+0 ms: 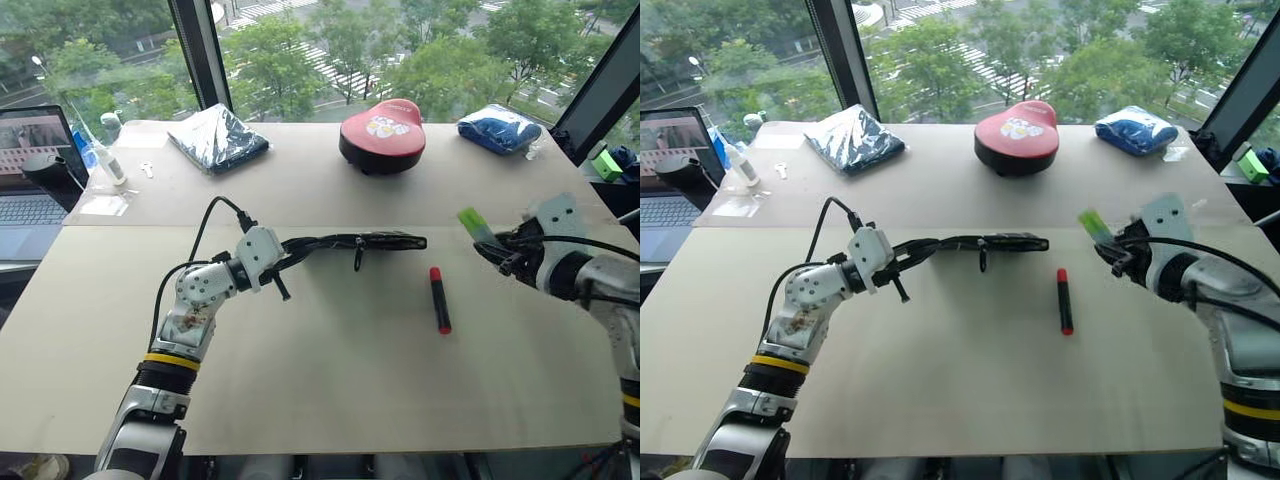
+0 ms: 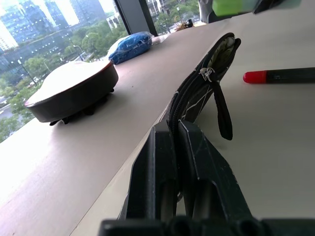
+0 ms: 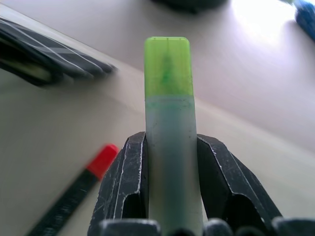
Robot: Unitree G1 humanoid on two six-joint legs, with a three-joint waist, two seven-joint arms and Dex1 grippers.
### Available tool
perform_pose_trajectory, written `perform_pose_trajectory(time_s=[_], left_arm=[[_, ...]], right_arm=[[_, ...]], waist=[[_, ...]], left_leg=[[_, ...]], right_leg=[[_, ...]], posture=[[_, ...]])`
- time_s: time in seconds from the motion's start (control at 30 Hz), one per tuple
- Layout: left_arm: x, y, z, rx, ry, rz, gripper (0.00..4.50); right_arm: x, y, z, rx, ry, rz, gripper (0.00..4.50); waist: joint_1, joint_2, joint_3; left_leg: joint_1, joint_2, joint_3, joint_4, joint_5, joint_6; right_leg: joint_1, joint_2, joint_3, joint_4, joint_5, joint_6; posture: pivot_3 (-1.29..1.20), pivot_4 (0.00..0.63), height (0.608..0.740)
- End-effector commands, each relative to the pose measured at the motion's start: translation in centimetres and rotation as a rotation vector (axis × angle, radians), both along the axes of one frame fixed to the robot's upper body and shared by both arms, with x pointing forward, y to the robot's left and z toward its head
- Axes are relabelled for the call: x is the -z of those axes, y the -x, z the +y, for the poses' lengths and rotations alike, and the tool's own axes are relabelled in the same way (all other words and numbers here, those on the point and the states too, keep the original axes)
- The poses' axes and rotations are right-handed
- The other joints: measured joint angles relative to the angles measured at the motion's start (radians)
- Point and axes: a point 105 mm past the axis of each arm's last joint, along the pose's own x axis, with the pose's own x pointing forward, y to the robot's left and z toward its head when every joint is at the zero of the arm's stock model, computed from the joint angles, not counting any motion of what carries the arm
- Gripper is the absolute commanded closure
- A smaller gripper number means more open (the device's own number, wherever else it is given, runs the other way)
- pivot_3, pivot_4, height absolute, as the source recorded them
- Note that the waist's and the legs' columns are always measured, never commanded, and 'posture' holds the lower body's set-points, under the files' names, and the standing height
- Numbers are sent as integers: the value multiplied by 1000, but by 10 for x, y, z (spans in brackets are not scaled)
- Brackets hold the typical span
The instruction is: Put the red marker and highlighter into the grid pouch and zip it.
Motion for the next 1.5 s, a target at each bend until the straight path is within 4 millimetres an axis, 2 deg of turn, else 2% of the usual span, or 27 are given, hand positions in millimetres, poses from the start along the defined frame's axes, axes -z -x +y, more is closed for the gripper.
perform_pose_trajectory(time_s=[0.03, 0.17, 0.5, 0.7, 1.03, 1.2, 1.33, 1.43, 1.5], left_arm=[[-13, 4, -8, 37, -20, -65, 4500], [-6, 9, -12, 65, -68, -74, 4500], [-9, 9, -12, 61, -65, -80, 4500], [-11, 10, -12, 60, -65, -86, 4500], [-12, 12, -14, 68, -68, -96, 4500], [-10, 12, -16, 79, -65, -89, 4500], [-10, 11, -16, 85, -62, -89, 4500], [-10, 11, -16, 88, -59, -89, 4500], [-10, 11, -16, 90, -59, -89, 4500]], right_arm=[[-15, 13, 25, -190, 32, 0, 3489], [-8, 16, 42, -283, 46, 72, 3489], [28, -2, 31, -201, 120, 202, 3489], [33, -12, 28, -171, 137, 219, 3489], [33, -27, 41, -204, 146, 214, 3489], [32, -38, 68, -276, 241, 139, 3489], [23, -55, 90, -307, 388, -10, 3489], [13, -58, 112, -368, 402, -109, 3489], [8, -51, 131, -477, 445, -218, 3489]], waist=[[0, 0, 0], [0, 0, 0], [2, 0, 0], [2, 0, 0], [0, 0, 0], [-6, 0, 0], [-11, 0, 0], [-8, 0, 0], [-8, 0, 0]], left_leg=[[0, 0, 0, 0, 0, 0], [-1, -1, 0, 1, -1, 1], [-7, -2, -1, 1, 1, -2], [-12, -2, 0, 1, 4, -7], [-13, -2, 1, 1, 4, -7], [-12, -2, 1, 1, 4, -7], [-12, -3, 1, 1, 4, -7], [-13, -4, 1, 1, 5, -8], [-13, -4, 1, 1, 5, -8]], right_leg=[[0, 0, 0, -1, 0, 0], [0, -2, 1, -2, 0, 0], [-6, -4, 1, -2, 1, 0], [-13, -4, 1, 1, 1, 0], [-13, -4, 1, 1, 1, 0], [-13, -4, 1, 1, 1, 0], [-15, -3, 1, 5, 1, 0], [-16, -3, 1, 6, 1, 0], [-15, -3, 1, 6, 1, 0]], posture=[[0, 150, 740], [0, 150, 740], [0, 150, 740], [0, 150, 740], [0, 150, 740], [0, 150, 740], [0, 150, 740], [0, 150, 740], [0, 150, 740]])
